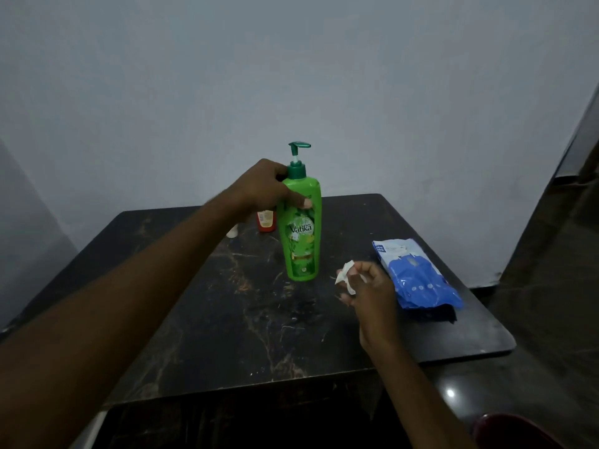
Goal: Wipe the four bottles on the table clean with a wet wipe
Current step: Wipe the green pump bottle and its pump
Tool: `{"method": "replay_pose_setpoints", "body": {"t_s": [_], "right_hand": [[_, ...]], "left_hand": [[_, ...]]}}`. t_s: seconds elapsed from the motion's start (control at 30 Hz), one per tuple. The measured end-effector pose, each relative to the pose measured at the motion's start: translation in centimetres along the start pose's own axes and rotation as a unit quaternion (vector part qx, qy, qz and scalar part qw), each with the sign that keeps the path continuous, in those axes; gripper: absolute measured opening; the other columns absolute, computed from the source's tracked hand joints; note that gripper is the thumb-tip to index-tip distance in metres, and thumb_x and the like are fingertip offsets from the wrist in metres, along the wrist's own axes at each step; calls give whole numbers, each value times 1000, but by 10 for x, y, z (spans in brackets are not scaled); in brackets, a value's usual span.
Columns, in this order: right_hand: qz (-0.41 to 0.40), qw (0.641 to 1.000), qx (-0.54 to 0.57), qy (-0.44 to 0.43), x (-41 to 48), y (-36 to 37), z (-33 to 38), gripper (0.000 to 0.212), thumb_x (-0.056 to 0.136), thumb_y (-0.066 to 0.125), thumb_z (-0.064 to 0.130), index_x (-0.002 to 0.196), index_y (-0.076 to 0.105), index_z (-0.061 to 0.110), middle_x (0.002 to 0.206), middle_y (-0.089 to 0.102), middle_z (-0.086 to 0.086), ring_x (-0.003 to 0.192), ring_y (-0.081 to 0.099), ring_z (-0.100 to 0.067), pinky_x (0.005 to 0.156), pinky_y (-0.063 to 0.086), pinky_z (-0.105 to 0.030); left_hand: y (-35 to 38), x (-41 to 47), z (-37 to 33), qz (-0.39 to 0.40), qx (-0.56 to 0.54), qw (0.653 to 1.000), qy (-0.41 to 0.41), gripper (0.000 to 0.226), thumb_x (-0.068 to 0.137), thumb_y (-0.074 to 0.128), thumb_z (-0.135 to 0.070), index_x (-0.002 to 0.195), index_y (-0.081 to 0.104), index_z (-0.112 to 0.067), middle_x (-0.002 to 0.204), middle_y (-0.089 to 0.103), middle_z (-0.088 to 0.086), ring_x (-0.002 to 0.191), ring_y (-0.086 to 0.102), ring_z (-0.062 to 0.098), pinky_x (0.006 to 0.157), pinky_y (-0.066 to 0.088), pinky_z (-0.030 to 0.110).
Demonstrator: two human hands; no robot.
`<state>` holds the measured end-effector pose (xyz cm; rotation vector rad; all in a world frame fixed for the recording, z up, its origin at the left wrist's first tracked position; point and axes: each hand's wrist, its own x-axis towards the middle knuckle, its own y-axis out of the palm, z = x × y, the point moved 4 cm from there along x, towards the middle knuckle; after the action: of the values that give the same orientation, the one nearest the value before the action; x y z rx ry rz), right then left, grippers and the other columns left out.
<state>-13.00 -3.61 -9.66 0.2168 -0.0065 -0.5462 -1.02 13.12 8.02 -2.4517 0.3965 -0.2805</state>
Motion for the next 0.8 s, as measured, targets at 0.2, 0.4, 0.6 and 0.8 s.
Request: {"method": "replay_pose_setpoints", "body": {"t_s": [0.2,0.4,0.6,0.8], "right_hand": [[-24,992,-83,-87,50,-6,17,8,94,63,15,97,67,21,97,70,5,85,68,-10,71,58,-25],[-12,988,-106,-115,137,15,21,18,93,66,15,110,69,14,106,72,-1,97,69,-15,86,59,-36],[-30,994,-99,-41,210,55,23,22,89,69,10,111,72,9,101,74,-4,94,70,-19,88,59,-39],[-72,993,-96,18,242,68,23,11,87,67,1,93,74,7,85,73,-10,84,71,-25,84,59,-43]], "left_hand": [[7,78,-8,-15,51,998,28,45,65,94,-20,103,73,-8,99,75,6,95,71,25,89,59,44],[29,173,1,-5,78,996,34,49,61,96,-23,101,71,-9,99,73,6,93,68,24,73,57,33],[55,233,11,18,132,990,46,49,62,95,-27,98,67,-11,97,69,4,85,63,21,56,40,22],[71,249,18,39,143,988,40,50,63,93,-27,101,66,-11,94,63,1,83,56,19,53,33,20]]}}
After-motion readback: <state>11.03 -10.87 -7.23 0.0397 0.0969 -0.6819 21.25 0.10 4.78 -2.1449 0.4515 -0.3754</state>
